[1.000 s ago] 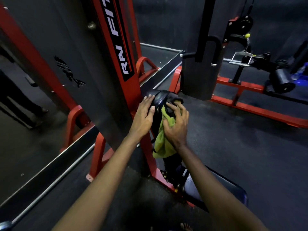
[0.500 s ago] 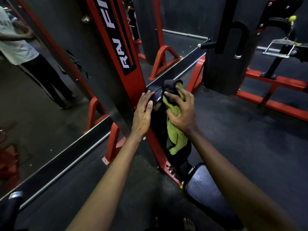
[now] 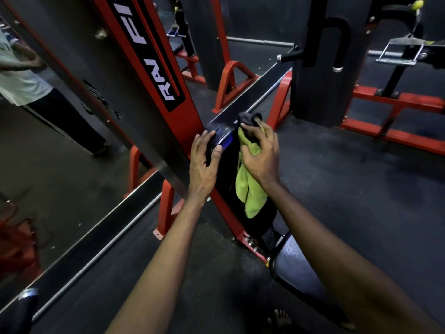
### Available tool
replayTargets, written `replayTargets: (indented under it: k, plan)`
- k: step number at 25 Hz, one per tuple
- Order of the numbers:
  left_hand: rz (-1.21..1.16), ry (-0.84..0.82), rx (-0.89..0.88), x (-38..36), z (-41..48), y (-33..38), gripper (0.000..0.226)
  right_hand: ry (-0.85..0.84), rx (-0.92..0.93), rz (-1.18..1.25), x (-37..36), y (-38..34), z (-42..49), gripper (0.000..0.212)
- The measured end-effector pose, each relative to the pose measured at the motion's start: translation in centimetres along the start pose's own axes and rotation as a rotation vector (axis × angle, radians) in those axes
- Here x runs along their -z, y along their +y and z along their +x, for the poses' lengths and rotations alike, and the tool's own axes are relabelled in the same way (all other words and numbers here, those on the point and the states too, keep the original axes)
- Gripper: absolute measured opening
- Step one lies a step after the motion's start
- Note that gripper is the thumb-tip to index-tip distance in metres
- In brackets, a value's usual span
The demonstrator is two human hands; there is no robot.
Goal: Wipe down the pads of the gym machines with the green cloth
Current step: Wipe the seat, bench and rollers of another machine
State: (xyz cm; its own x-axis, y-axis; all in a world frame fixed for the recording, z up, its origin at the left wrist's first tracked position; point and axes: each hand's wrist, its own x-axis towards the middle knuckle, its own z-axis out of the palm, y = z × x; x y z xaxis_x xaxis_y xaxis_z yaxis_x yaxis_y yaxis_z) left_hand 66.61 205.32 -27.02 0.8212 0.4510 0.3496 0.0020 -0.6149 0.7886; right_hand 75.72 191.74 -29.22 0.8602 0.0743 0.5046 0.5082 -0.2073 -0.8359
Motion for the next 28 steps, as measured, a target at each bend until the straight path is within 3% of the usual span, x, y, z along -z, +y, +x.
replayTargets:
  k: [2,9,16,23,28]
  plan:
    - [-0.001,0.007,-0.012,-0.2,-0.1,-0.2,0.045,-0.007,0.063,-0.036,-0.4,0.1,-0.2,0.053]
    - [0.05,0.05,-0.02,-0.5,-0.3,0.5,0.069,-0.132,-0.27,-0.03,0.2,7.2,-5.3,0.059]
    - [0.155,0.117,0.028,-1.2,-0.5,0.9,0.072,-0.15,-0.108,0.09,0.1,4.8,-0.9,0.068]
    - [0.069,0.433,0.273,-5.1,-3.1,1.6,0.083,-0.29,-0.324,0.07,1.5,13.8,-7.0,0.067]
    - [0.078,0.454,0.32,-7.5,-5.3,0.4,0.096,-0.223,-0.21,0.204,1.2,10.7,-4.3,0.066]
